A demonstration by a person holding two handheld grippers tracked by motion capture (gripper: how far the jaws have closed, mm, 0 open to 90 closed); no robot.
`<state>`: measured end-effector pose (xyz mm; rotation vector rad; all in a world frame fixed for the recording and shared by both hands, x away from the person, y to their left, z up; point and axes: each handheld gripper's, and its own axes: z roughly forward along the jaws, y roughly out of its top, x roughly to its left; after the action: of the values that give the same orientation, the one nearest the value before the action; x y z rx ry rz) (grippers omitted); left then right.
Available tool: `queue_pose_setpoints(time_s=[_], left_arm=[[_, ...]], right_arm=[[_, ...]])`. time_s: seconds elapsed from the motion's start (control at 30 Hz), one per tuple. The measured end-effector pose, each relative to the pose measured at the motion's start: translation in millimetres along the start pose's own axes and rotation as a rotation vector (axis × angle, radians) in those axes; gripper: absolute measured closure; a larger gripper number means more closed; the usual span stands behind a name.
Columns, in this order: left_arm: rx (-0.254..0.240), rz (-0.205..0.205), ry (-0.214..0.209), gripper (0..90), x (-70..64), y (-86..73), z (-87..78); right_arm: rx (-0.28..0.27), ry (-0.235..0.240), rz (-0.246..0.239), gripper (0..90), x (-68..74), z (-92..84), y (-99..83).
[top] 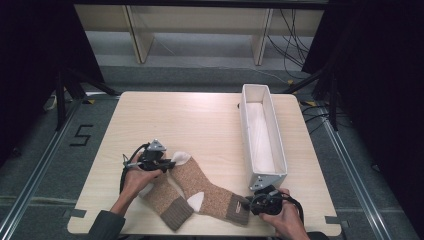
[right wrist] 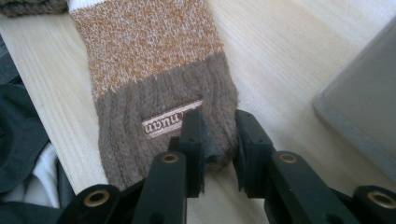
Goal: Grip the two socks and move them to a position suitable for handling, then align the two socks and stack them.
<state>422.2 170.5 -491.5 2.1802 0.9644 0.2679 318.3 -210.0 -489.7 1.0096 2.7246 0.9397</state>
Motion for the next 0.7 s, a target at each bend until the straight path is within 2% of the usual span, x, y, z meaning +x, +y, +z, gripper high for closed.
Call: queue_pose_setpoints(time_s=[0.07,0.1,0.13,0.17,0.23,0.4,0.43,0.5,0.53,0.57,0.6,0.63,0.7], left_arm=[[-0.011,0.003,-0.002,81.7,-1.2,1.2,-1.5],[-0.013,0.007,-0.002,81.8,-1.2,2.1,-2.4],[-0.012,0.013,-0.007,81.8,-0.6,2.8,-3.6],[-0.017,0.009,-0.006,81.7,-0.8,3.3,-4.3],[-0.019,0.016,-0.006,81.8,-0.5,4.0,-5.6],[-0.02,0.023,0.0,81.8,-1.0,4.2,-6.3],[-0.027,0.008,-0.004,81.8,-1.3,4.3,-6.6],[-0.034,0.007,-0.003,81.9,-0.3,5.4,-8.2],[-0.035,0.005,-0.002,81.9,-0.3,6.3,-9.4],[-0.043,0.002,-0.004,81.9,-0.4,7.0,-10.2],[-0.042,0.014,-0.005,81.9,0.4,8.2,-11.5],[-0.046,0.005,-0.007,81.9,0.0,8.6,-11.9],[-0.047,0.001,-0.003,81.9,0.0,9.2,-13.3]], right_arm=[[-0.013,0.002,0.019,76.9,1.9,-1.7,-0.3],[-0.013,-0.002,-0.001,77.0,1.3,-3.1,-0.7],[-0.006,0.008,0.02,77.0,3.0,-4.8,-0.7],[-0.014,0.013,0.01,77.0,2.5,-5.0,-0.8],[-0.03,0.02,0.042,77.0,5.2,-5.7,-1.6],[-0.025,0.02,0.02,77.0,5.3,-8.6,0.1],[-0.03,0.008,0.021,77.0,5.0,-9.0,0.3],[-0.056,0.007,0.035,77.0,5.7,-8.8,0.3],[-0.046,0.018,0.026,77.0,5.7,-11.2,1.3],[-0.06,0.012,0.003,77.0,4.4,-11.8,2.0],[-0.075,0.014,0.022,77.1,6.3,-11.8,2.1],[-0.071,0.017,0.005,77.1,4.8,-13.7,3.5],[-0.08,0.015,0.014,77.2,6.2,-16.0,5.0]])
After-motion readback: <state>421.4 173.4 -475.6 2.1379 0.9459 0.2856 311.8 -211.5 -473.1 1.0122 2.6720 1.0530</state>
